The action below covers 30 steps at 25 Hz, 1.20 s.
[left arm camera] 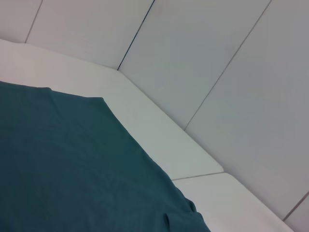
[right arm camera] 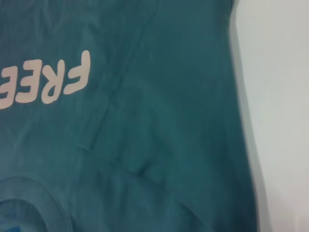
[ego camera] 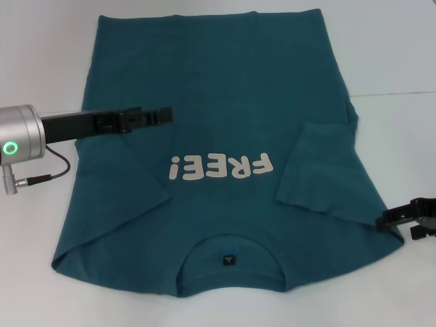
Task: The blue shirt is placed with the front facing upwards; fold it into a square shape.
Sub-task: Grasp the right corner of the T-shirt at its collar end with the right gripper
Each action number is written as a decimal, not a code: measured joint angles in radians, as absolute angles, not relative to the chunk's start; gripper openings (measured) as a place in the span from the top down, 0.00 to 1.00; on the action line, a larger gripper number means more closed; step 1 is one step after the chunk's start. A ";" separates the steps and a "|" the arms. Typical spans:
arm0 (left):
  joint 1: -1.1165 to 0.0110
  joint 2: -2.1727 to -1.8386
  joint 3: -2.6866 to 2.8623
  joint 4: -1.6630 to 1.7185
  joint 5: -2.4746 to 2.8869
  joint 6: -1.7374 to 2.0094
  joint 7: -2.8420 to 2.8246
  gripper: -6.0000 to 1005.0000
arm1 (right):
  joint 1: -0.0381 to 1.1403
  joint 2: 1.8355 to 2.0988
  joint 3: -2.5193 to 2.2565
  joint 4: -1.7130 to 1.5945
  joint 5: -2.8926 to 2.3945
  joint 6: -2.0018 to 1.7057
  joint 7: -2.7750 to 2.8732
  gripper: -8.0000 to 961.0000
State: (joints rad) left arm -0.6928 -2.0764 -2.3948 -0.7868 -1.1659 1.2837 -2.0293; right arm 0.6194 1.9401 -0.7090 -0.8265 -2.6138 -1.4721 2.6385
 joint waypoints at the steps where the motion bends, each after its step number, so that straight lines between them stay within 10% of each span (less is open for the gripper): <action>1: -0.693 -2.076 -2.394 -0.787 -1.166 1.283 -2.029 0.12 | 0.620 1.940 -0.709 -0.820 -2.613 -1.467 2.638 0.05; 20: -0.696 -2.077 -2.398 -0.785 -1.166 1.281 -2.028 0.12 | 0.620 1.944 -0.697 -0.768 -2.588 -1.421 2.620 0.07; 25: -0.697 -2.077 -2.398 -0.786 -1.166 1.281 -2.028 0.12 | 0.619 1.942 -0.696 -0.764 -2.586 -1.420 2.620 0.29; 30: -0.699 -2.077 -2.398 -0.787 -1.166 1.281 -2.028 0.12 | 0.616 1.940 -0.696 -0.764 -2.586 -1.419 2.620 0.29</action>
State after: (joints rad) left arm -0.6988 -2.0769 -2.3976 -0.7870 -1.1658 1.2808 -2.0279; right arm 0.6165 1.9399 -0.6963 -0.7638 -2.5860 -1.4188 2.6205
